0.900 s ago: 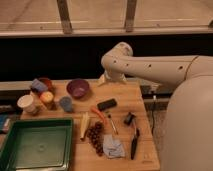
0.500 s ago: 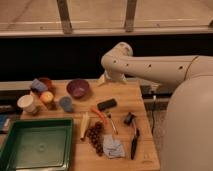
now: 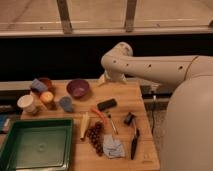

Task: Place grapes in paper cup

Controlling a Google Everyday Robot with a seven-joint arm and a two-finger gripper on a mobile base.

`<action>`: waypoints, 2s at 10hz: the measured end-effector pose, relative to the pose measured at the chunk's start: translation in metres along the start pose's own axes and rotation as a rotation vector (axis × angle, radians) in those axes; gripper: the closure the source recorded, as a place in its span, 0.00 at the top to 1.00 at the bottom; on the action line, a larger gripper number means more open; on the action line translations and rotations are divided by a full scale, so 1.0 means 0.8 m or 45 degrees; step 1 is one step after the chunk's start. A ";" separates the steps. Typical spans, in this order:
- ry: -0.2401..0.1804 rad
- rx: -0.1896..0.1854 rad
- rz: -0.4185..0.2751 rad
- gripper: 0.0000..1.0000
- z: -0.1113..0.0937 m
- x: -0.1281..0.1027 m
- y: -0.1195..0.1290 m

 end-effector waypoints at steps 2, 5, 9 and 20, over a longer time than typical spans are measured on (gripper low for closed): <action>0.000 0.000 0.000 0.80 0.000 0.000 0.000; 0.000 0.000 0.000 0.80 0.000 0.000 0.000; 0.000 0.000 0.000 0.80 0.000 0.000 0.000; 0.291 -0.069 -0.309 0.80 0.008 0.177 0.108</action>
